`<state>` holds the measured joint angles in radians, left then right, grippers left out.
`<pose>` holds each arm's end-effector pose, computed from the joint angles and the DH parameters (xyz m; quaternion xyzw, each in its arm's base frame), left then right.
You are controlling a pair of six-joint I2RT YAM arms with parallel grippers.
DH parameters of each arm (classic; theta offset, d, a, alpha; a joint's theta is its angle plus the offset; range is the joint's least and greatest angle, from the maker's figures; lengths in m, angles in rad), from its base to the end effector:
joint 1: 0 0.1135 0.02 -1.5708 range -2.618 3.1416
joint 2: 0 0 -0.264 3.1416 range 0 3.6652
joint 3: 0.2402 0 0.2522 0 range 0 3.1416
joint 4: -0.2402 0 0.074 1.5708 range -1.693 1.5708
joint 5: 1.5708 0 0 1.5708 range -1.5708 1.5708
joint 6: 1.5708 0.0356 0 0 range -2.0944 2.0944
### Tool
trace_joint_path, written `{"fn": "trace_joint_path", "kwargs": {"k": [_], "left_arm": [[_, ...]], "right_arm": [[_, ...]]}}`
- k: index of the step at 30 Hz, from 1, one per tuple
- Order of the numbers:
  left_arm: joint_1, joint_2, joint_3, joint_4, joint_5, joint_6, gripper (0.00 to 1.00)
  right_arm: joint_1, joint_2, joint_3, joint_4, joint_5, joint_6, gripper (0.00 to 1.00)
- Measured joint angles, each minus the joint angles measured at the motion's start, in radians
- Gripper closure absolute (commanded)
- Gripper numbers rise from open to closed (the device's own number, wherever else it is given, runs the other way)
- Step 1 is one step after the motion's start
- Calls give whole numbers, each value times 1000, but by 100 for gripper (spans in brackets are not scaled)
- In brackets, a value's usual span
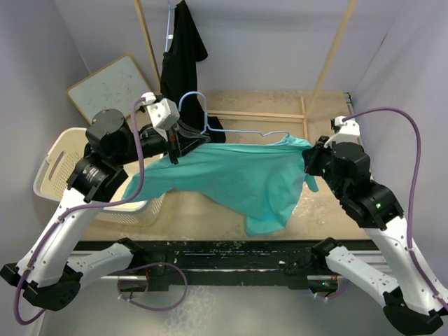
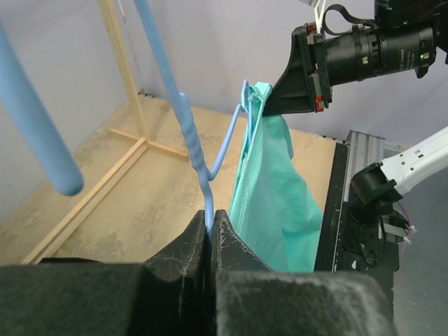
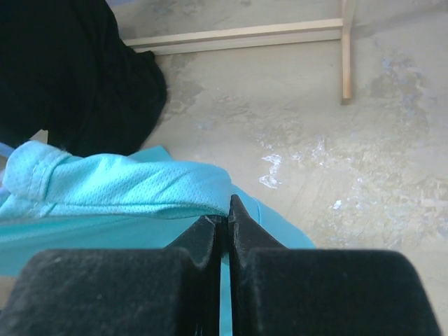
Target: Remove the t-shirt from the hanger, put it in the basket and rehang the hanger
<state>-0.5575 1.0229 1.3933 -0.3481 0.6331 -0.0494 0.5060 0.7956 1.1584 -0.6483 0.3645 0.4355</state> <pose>0.1516 -0.1193 0.4857 0.3824 0.5872 -0.4107 0.5833 0.1338 0.0596 0.4149 0.0808 0.7906 0.1380 0.5911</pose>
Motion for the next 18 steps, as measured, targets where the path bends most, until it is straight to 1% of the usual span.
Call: {"fn": "trace_joint_path", "kwargs": {"k": [4,8,9,10,11,13,15,18], "left_arm": [[-1,-21,0,0,-37,8,100],[-1,-49,-27,38,-69,0,100],[-1,-57,-40,53,-74,-4,100],[-1,-63,-52,69,-79,-11,100],[-1,-64,-64,90,-80,-20,100],[-1,-54,-71,121,-80,-35,100],[1,-34,-72,159,-80,-45,100],[1,-2,-77,210,-80,-45,100]], "right_arm": [[6,31,0,0,18,34,100],[7,63,-19,27,-55,31,100],[6,69,-32,36,-91,24,93],[6,72,-47,46,-129,16,77],[5,70,-61,56,-167,7,67],[3,53,-87,70,-257,-24,55],[-4,19,-93,72,-344,-63,52],[-10,-52,-89,77,-442,-105,52]]}}
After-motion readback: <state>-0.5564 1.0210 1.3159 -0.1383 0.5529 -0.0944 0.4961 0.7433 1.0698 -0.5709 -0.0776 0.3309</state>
